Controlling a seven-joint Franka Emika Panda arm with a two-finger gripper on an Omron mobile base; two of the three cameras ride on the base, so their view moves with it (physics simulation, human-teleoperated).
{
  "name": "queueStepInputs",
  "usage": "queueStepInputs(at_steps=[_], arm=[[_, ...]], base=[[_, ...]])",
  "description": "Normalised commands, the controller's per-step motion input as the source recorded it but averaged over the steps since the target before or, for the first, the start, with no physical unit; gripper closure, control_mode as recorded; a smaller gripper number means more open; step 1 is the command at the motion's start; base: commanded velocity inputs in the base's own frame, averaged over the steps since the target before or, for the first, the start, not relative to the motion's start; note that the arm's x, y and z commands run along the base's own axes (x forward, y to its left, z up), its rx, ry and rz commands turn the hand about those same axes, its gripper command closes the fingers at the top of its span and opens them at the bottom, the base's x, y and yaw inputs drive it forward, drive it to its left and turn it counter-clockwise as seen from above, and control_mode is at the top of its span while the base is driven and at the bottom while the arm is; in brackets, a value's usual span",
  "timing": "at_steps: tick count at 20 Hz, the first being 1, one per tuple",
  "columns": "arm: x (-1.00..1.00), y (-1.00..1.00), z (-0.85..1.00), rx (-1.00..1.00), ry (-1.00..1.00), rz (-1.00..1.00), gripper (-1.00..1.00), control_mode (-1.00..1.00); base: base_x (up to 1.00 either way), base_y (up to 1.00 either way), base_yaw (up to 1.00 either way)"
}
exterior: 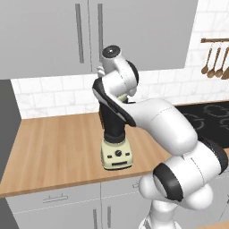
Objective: Close the lid blender by securely placing the lid on top.
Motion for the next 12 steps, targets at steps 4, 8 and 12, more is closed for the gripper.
queueStepInputs(at_steps=[4, 8, 12], arm=[[0.00, 0.04, -0.40, 0.00, -0.12, 0.00, 1.00, -1.00], [-0.08, 0.16, -0.41, 0.00, -0.17, 0.00, 1.00, -1.00], [-0.02, 0.05, -0.29, 0.00, -0.17, 0.00, 1.00, -1.00]], base=[[0.00, 0.00, 0.00], [0.00, 0.00, 0.00], [0.00, 0.00, 0.00]])
